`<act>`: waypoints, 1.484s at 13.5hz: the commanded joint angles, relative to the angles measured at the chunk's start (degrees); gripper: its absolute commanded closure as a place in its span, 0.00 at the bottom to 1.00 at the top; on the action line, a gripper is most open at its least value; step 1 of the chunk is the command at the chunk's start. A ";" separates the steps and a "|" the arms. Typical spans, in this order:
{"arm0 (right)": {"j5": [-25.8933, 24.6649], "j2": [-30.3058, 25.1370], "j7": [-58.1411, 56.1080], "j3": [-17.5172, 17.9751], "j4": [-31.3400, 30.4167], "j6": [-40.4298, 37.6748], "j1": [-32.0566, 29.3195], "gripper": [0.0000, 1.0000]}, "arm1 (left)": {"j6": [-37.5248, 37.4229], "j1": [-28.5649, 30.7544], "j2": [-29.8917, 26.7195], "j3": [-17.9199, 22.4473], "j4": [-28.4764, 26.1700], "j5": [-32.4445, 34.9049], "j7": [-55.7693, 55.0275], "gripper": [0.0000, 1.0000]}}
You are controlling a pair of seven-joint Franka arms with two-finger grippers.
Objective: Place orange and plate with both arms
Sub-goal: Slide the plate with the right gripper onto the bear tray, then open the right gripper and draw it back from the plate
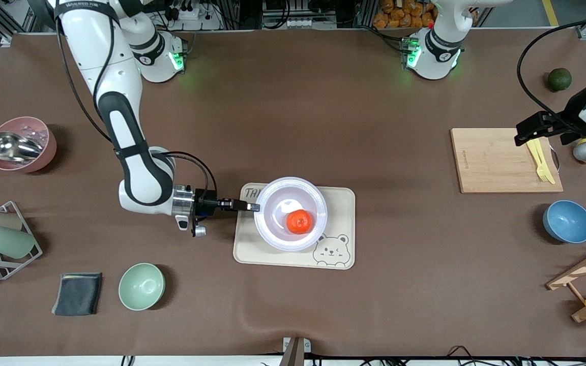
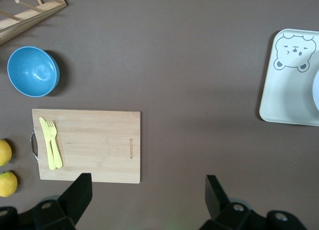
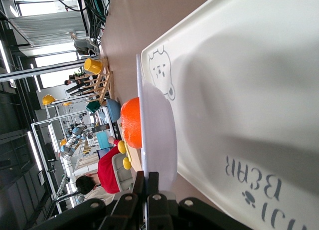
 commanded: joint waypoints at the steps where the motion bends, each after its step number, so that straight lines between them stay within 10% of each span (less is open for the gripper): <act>1: 1.21 3.60 0.64 0.26 3.87 0.73 0.44 1.00 | 0.44 -0.17 -0.30 -0.17 -0.26 1.59 0.31 0.00; 7: 0.16 4.05 0.64 0.26 3.61 3.73 0.89 1.00 | 0.44 -0.17 -0.30 -0.52 -0.43 1.59 -0.12 0.00; 10: -2.64 3.96 0.64 0.17 3.52 3.90 0.71 0.56 | 0.44 -0.09 -0.30 -0.52 -0.34 1.59 -0.12 0.00; 14: -7.30 3.69 1.08 0.08 3.52 3.81 -0.17 0.26 | 0.44 0.00 -0.30 -0.52 -0.34 1.59 -0.12 0.00; 15: -8.70 3.52 1.26 0.08 3.43 3.81 -0.26 0.00 | 0.44 0.00 -0.30 -0.52 -0.34 1.59 -0.12 0.00; 20: -23.54 -1.30 12.31 -0.01 2.38 0.58 -2.89 0.00 | 0.35 0.00 -0.30 -0.52 -0.34 1.59 -0.12 0.00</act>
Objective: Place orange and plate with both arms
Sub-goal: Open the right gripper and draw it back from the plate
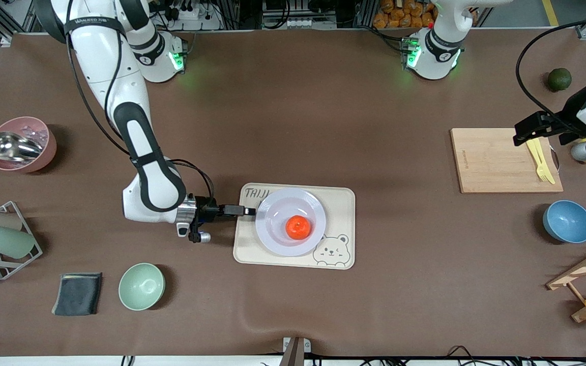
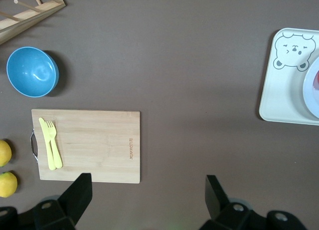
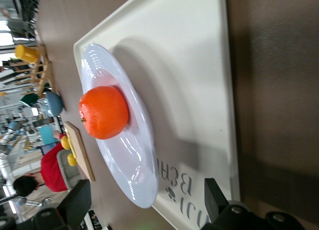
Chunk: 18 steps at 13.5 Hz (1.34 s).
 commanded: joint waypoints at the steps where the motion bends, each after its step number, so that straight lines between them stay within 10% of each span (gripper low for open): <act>1: -9.90 -5.14 7.00 0.27 -0.89 -5.42 -3.20 0.00 | 0.35 0.00 -0.30 -0.34 -0.27 1.55 -0.12 0.00; 11: -52.78 -19.90 13.97 -7.81 3.33 -28.37 -9.71 0.00 | 0.35 0.00 -0.30 -0.34 -0.18 1.46 -0.12 0.00; 18: -64.76 -22.64 -5.15 -8.08 10.87 -38.83 -18.85 0.00 | 0.44 -0.18 -0.12 -0.34 0.26 1.55 -0.04 0.00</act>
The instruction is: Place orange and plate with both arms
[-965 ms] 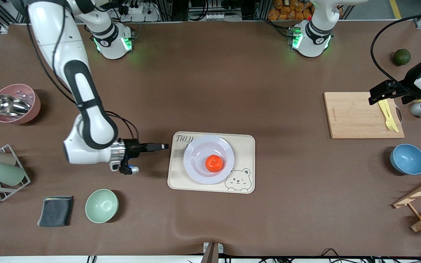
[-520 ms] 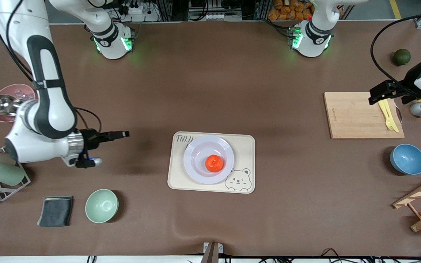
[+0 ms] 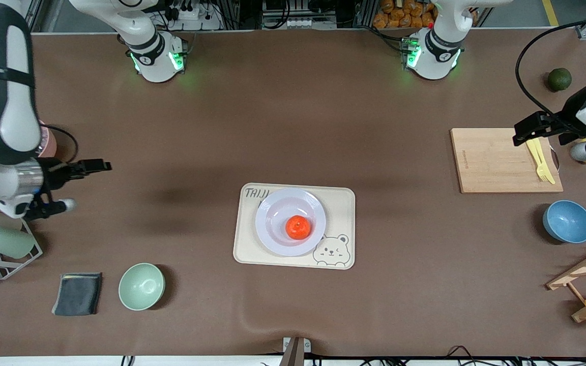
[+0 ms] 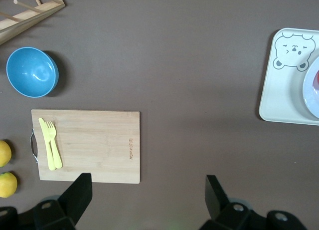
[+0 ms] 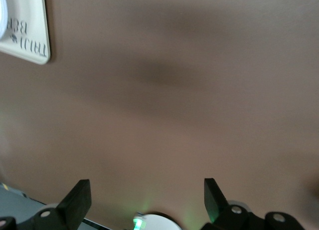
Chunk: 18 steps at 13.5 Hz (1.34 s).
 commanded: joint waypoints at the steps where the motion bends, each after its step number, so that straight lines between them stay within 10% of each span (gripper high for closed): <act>1: -5.52 -0.49 -8.72 0.48 4.19 -3.76 -2.72 0.00 | 0.30 -0.08 -0.12 -0.29 0.37 1.55 0.05 0.00; 9: -12.32 -12.96 -8.13 -0.23 3.94 -7.81 -5.62 0.00 | -0.22 0.45 -0.99 -0.20 1.34 1.46 -0.47 0.00; 14: -11.96 -19.55 18.74 -0.05 4.21 -4.32 4.20 0.00 | 0.56 0.45 -2.67 -0.38 -1.03 1.37 -0.65 0.00; 18: -14.69 -20.18 19.57 -0.22 4.03 -2.20 6.69 0.00 | 1.97 0.53 -3.29 -0.38 -2.09 1.28 -0.65 0.00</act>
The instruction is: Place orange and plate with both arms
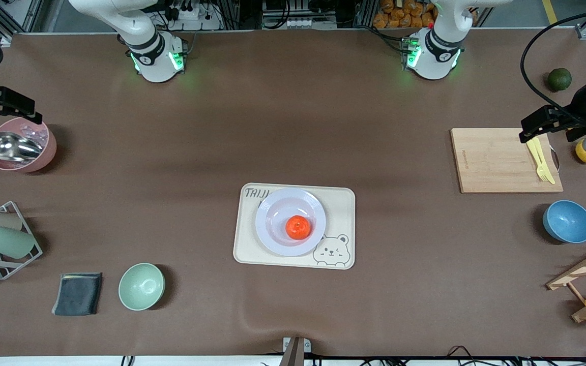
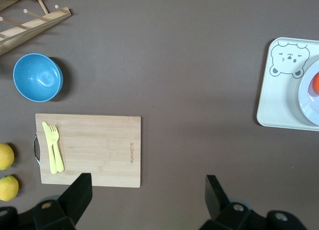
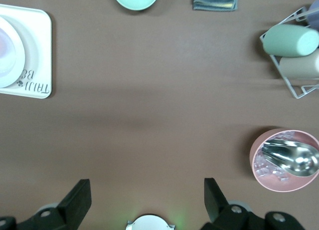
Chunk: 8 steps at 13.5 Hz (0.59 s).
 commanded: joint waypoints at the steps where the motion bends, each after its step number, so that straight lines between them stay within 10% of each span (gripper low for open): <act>1: -2.12 -0.94 0.33 -0.44 -1.56 2.01 -0.08 0.00 | 1.68 0.28 -1.82 -0.44 -2.30 1.11 -0.61 0.00; 8: -0.45 -1.29 0.32 4.27 -2.00 2.01 -5.15 0.00 | 2.56 0.28 -1.64 -0.44 -3.18 1.02 -0.61 0.00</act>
